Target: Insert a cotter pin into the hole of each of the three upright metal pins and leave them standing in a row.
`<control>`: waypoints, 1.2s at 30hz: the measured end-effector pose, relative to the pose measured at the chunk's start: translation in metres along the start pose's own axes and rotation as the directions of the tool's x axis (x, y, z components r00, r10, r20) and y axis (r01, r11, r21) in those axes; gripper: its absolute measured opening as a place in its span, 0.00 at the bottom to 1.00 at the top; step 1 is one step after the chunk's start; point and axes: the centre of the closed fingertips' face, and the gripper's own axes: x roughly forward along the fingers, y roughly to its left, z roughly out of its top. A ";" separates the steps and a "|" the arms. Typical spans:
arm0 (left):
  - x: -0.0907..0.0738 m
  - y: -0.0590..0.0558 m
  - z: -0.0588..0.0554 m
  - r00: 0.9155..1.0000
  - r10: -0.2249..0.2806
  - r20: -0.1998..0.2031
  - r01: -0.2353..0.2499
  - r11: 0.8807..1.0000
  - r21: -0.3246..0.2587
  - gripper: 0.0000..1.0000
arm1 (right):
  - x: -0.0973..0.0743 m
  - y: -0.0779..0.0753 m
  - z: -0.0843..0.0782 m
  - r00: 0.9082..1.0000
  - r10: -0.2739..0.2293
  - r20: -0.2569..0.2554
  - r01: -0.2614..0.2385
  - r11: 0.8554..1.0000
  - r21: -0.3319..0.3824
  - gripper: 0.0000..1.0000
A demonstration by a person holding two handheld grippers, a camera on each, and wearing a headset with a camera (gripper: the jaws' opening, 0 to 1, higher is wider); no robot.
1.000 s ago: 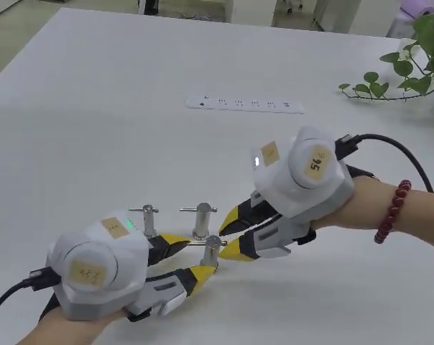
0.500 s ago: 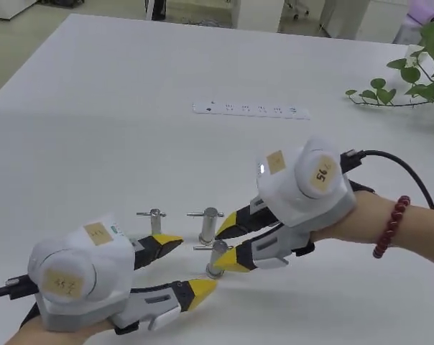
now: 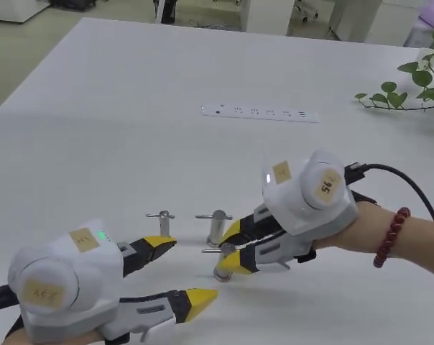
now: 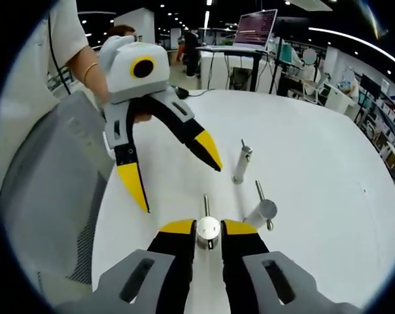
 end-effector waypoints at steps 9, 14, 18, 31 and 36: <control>-0.004 0.001 0.001 1.000 0.020 0.016 -0.020 1.000 -0.012 0.57 | 0.000 0.000 0.001 1.000 0.007 0.000 -0.007 1.000 0.011 0.14; -0.006 0.000 0.000 1.000 0.022 0.012 -0.022 1.000 0.003 0.57 | 0.000 -0.001 0.001 1.000 0.003 -0.001 -0.003 1.000 0.014 0.13; -0.006 0.000 0.000 1.000 0.022 0.014 -0.022 1.000 0.000 0.57 | 0.001 -0.001 0.002 1.000 -0.005 0.000 0.005 1.000 0.022 0.13; -0.013 0.004 0.004 0.999 0.043 0.032 -0.043 0.999 -0.011 0.57 | -0.004 -0.007 -0.003 1.000 -0.022 -0.009 0.022 1.000 0.008 0.13; -0.014 0.008 0.005 0.998 0.057 0.036 -0.056 0.998 -0.014 0.57 | -0.014 -0.013 -0.005 0.999 -0.032 0.002 0.032 0.999 0.015 0.13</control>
